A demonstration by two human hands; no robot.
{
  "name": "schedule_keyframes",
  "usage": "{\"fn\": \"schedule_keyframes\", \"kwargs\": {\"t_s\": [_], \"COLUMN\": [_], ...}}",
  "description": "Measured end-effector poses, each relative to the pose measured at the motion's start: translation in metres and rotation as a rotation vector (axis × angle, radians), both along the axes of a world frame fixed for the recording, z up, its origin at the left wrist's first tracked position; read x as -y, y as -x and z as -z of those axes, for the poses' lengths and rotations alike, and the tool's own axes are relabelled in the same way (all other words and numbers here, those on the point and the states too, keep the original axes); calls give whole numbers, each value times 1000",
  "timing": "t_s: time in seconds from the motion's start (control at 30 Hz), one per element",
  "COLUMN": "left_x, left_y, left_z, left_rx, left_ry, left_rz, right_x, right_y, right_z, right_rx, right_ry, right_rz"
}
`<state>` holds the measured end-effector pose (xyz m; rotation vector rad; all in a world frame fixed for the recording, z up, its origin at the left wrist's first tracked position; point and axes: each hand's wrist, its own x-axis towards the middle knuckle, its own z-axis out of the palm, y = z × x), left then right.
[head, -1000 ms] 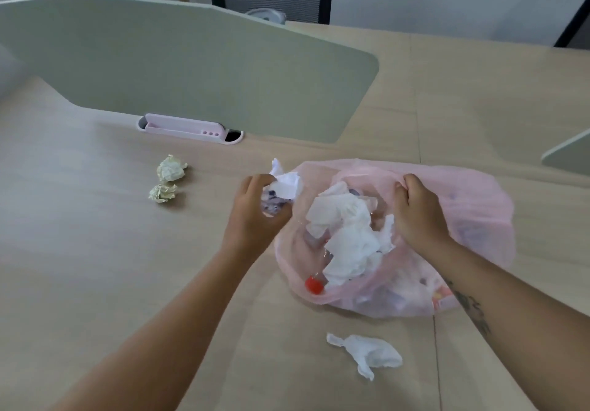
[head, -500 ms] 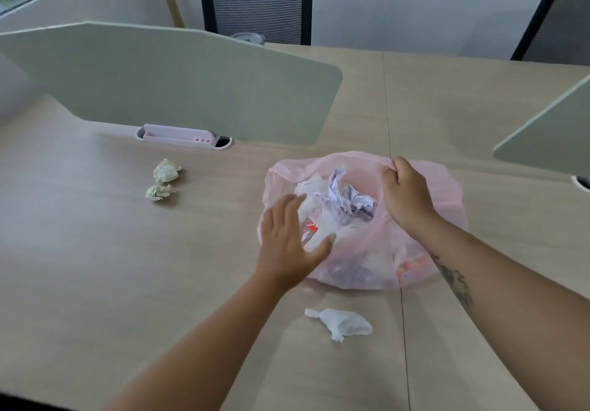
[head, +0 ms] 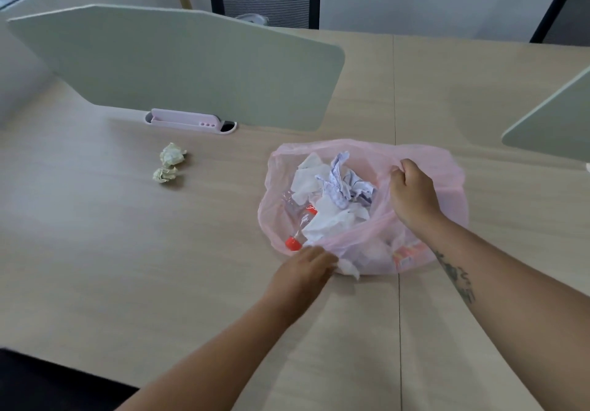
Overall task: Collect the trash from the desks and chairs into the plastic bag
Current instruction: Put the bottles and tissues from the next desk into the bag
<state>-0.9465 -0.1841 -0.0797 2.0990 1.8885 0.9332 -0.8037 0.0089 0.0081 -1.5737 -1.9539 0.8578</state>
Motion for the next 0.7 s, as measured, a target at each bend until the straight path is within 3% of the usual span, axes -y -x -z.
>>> {"fn": "schedule_keyframes", "kwargs": {"t_s": [0.13,0.33,0.47,0.6,0.7], "left_x": [-55,-105,-93,-76,-63], "left_y": [11,49,104,176,231], "left_z": [-53,-63,-48,-26,-10], "left_rx": [164,17,-33,-6,-136], "left_ry": [-62,487,491,488,561], "left_rz": [-277,-277,-369,-704,-854], "right_x": [-3,-6,2,-2,-11], "right_y": [5,20,51,86,109], "right_z": [-2,1,16,26,30], "right_rx": [-34,-45,-49,-20,-41], "right_ry": [13,20,74,47,29], "right_rz": [4,2,-81,-177,-211]}}
